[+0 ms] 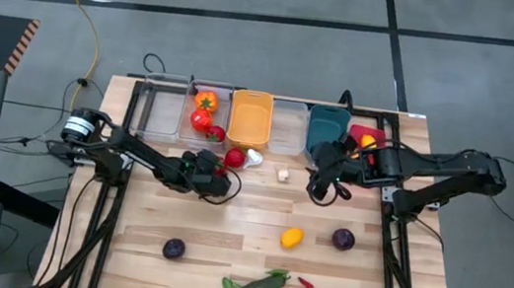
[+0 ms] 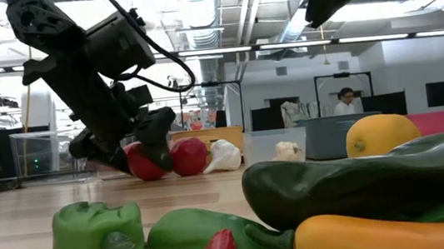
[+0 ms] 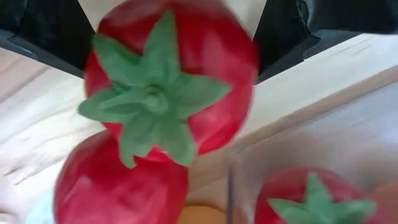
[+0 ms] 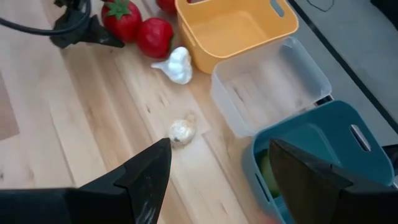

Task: Sort produce into baskets
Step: Put the tomato into the right transparent bin

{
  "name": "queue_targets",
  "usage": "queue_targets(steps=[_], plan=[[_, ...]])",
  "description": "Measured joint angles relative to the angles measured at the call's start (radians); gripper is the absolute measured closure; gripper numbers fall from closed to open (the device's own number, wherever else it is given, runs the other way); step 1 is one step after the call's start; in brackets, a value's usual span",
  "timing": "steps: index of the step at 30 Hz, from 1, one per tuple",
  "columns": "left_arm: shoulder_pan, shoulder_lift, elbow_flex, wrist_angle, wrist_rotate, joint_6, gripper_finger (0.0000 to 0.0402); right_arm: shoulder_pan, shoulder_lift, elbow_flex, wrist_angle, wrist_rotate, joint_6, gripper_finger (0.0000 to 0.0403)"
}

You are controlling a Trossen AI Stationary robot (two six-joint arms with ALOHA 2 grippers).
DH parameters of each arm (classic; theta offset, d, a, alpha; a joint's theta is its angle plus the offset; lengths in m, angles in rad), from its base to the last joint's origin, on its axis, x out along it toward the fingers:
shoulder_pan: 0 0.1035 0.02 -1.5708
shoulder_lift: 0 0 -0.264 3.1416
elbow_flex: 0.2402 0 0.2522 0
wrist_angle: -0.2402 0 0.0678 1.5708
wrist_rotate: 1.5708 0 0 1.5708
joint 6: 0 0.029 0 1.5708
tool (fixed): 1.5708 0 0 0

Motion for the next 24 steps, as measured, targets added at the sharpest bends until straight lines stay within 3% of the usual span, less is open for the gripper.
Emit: queue_targets(steps=[5,14,19,24], plan=[[0.000,0.000,0.000,0.015,-0.020,0.004,0.0050,0.007,0.000,0.000,-0.001,-0.001,0.000,0.0106],[-0.003,-0.005,0.000,0.018,0.011,0.003,0.0120,0.005,0.000,0.000,-0.002,-0.009,0.001,0.0106],[-0.002,-0.054,-0.001,0.002,0.094,0.008,0.0115,0.006,0.000,0.000,-0.002,-0.056,0.002,0.0106],[-0.003,-0.193,-0.001,-0.033,0.217,0.009,0.0114,0.006,0.000,0.000,-0.002,-0.096,0.002,0.0106]])
